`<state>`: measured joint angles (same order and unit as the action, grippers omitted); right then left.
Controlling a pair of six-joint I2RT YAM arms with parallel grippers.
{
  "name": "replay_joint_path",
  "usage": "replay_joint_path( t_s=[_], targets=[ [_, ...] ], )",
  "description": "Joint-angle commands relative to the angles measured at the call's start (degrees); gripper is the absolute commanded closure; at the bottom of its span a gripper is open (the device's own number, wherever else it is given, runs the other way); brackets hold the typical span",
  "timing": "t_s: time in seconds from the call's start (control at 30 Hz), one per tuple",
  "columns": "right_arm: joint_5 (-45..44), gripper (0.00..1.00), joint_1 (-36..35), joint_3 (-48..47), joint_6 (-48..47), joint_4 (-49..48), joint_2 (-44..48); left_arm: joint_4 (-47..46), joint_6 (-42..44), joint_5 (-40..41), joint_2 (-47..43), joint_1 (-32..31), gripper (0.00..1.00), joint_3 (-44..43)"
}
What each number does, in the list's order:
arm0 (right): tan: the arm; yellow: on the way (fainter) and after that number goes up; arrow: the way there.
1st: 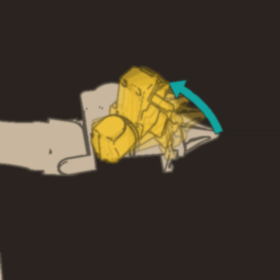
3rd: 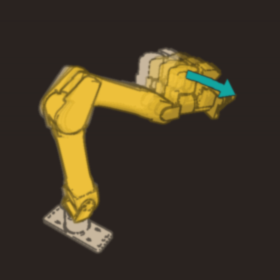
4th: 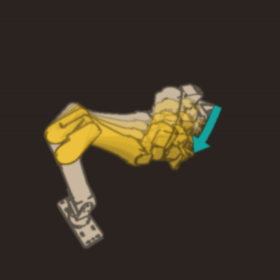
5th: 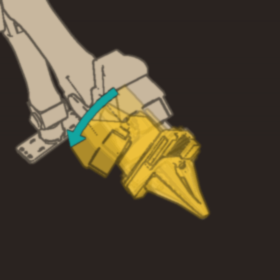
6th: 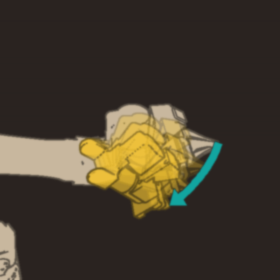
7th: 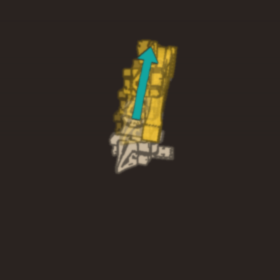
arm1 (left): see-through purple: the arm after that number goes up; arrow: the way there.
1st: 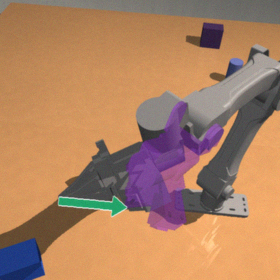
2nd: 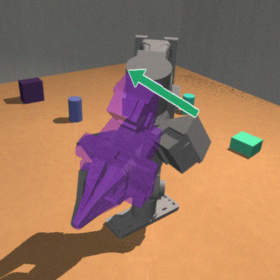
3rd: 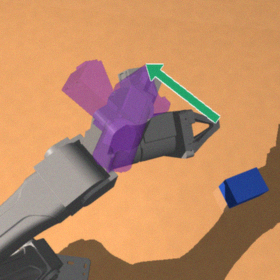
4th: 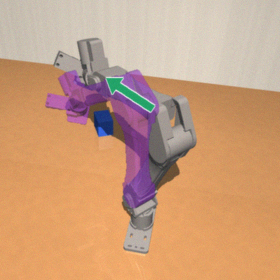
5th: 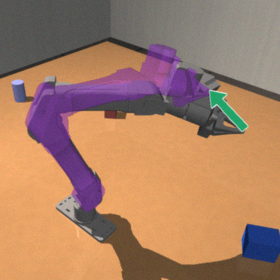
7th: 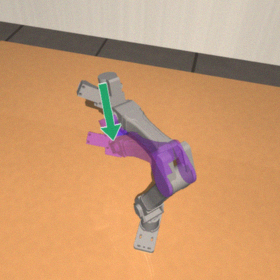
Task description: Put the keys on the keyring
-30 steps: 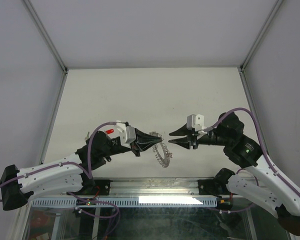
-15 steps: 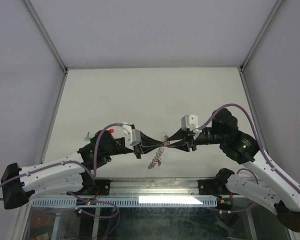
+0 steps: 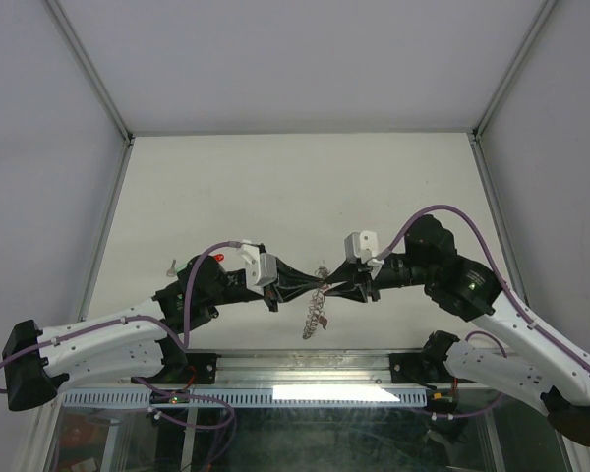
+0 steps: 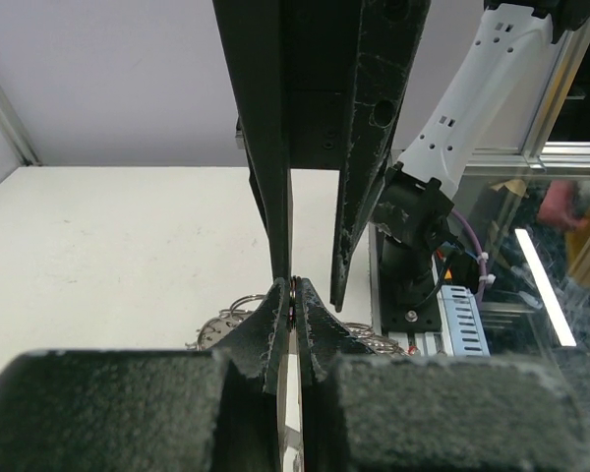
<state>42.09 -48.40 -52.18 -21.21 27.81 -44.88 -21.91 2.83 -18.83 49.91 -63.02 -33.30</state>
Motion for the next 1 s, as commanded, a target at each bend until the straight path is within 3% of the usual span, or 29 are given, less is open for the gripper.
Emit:
replay_joint_path(
  t_s=[0.0, 0.33, 0.57, 0.8, 0.97],
  targets=[
    [-2.1, 0.73, -0.9, -2.4, -0.8, -2.7, -0.4, -4.4, 0.9, -2.0, -0.3, -0.1, 1.00, -3.1],
    [-2.0, 0.84, -2.1, -2.8, -0.8, -2.3, -1.7, -4.5, 0.9, -2.0, -0.2, -0.1, 1.00, -3.3],
    [-2.6, 1.00, -2.3, -3.4, -0.8, -2.4, -1.8, -4.6, 0.9, -2.3, 0.3, -0.1, 1.00, -3.7],
    [-5.5, 1.00, -2.3, -1.4, -0.2, -5.9, 1.0, -6.3, -0.5, -2.3, -1.0, -0.1, 1.00, -3.7],
    [-7.3, 1.00, -2.3, 0.4, 0.7, -8.4, 3.2, -6.8, -2.1, -2.3, -2.9, -0.1, 0.60, -4.0]
  ],
)
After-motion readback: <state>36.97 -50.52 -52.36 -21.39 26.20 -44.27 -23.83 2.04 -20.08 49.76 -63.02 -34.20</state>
